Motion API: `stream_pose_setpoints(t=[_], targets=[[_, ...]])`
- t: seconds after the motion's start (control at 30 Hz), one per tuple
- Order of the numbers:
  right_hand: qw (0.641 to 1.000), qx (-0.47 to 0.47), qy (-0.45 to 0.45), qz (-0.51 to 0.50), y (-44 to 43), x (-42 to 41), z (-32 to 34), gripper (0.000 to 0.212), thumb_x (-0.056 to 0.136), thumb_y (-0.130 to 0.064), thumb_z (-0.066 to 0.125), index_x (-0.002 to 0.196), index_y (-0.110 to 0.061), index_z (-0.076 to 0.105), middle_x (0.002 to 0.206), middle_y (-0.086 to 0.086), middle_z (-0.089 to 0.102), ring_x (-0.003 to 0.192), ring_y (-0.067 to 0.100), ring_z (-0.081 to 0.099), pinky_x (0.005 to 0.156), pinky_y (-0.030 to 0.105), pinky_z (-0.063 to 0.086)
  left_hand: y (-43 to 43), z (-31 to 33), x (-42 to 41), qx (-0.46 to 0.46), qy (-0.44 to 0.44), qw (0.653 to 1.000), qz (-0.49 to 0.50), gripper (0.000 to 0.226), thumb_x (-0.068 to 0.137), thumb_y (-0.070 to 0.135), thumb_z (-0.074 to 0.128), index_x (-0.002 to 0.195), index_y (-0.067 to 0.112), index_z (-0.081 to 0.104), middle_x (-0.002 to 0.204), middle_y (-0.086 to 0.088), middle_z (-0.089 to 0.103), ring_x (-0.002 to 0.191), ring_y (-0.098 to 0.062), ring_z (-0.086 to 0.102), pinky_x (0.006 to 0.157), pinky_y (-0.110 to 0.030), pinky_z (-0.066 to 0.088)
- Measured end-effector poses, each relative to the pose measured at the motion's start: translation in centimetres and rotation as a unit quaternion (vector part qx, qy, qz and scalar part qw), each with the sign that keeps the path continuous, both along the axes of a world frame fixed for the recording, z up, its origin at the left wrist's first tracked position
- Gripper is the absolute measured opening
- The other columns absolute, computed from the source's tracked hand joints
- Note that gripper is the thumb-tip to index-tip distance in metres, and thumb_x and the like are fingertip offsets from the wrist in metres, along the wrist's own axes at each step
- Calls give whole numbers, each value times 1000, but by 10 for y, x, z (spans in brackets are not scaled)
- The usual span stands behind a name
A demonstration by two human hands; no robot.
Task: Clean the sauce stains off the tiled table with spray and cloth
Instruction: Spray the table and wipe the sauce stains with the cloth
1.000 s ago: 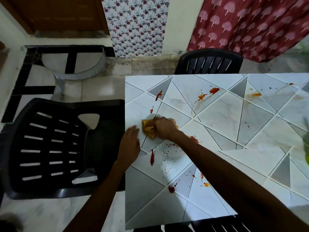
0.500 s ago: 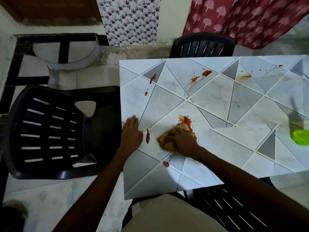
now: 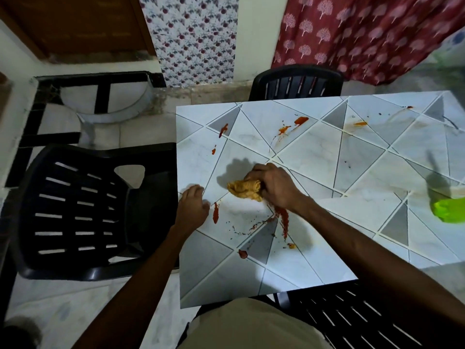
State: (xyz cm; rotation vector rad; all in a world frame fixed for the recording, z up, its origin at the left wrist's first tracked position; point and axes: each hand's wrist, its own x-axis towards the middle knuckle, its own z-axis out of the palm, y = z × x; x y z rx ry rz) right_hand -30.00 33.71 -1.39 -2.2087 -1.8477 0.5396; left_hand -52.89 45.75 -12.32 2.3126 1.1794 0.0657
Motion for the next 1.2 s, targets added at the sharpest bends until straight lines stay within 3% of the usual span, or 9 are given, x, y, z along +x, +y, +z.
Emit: stream_pose_setpoints(t=[0.13, 0.23, 0.37, 0.5, 0.63, 0.83, 1.03, 1.2], targets=[[1000, 13, -17, -11, 41, 22, 17, 47, 74, -24, 50, 116, -24, 73, 111, 5, 68, 102, 37, 61, 79, 41, 50, 9, 4, 5, -3, -6, 1000, -3, 48, 91, 22, 59, 135, 2, 51, 141, -18, 48, 131, -34, 43, 107, -45, 38], [998, -17, -52, -12, 76, 37, 9, 37, 84, -15, 62, 118, -24, 72, 110, 7, 65, 103, 38, 61, 77, 41, 48, 17, 1, 9, -10, -20, 1000, -22, 52, 89, 27, 66, 132, 0, 53, 139, -21, 50, 129, -37, 46, 107, -46, 38], [996, -60, -63, -11, 117, 46, -13, 33, 90, -21, 64, 122, -25, 69, 114, 9, 63, 109, 36, 60, 85, 44, 49, 20, 1, 19, -2, 11, 1000, -29, 58, 85, 29, 73, 133, 4, 52, 141, -17, 47, 130, -38, 44, 106, -46, 39], [994, -108, -29, -19, 135, 37, -53, 36, 91, -25, 65, 127, -23, 67, 120, 10, 66, 114, 33, 63, 92, 45, 54, 27, -4, 21, 1, 54, 998, -31, 61, 89, 38, 67, 139, 11, 47, 146, -12, 42, 129, -35, 42, 102, -45, 42], [992, -122, -33, -2, 114, 14, -82, 34, 94, -21, 62, 128, -20, 65, 122, 9, 67, 111, 29, 65, 94, 43, 52, 30, -1, 22, -3, 42, 999, -27, 53, 91, 35, 63, 137, 11, 50, 140, -12, 47, 122, -33, 46, 96, -42, 46], [990, -97, -81, 68, 42, -23, -97, 27, 92, -34, 67, 118, -38, 69, 112, -6, 72, 100, 22, 68, 94, 48, 48, 21, 4, 21, 2, 34, 999, -17, 51, 94, 27, 59, 140, 9, 47, 145, -13, 43, 127, -32, 43, 104, -40, 39], [983, -126, -82, 103, -28, -50, -103, 35, 91, -36, 66, 126, -39, 65, 133, -8, 65, 124, 25, 59, 111, 58, 23, 16, 3, 19, 4, 33, 999, -25, 52, 91, 26, 63, 137, 6, 49, 145, -15, 46, 132, -33, 42, 109, -40, 34], [979, -134, -88, 126, -39, -46, -90, 39, 95, -33, 62, 134, -34, 61, 137, -2, 62, 132, 29, 51, 114, 56, 30, 18, 8, 24, 10, 39, 999, -16, 45, 88, 25, 62, 127, 5, 56, 130, -16, 52, 116, -36, 50, 93, -45, 45]])
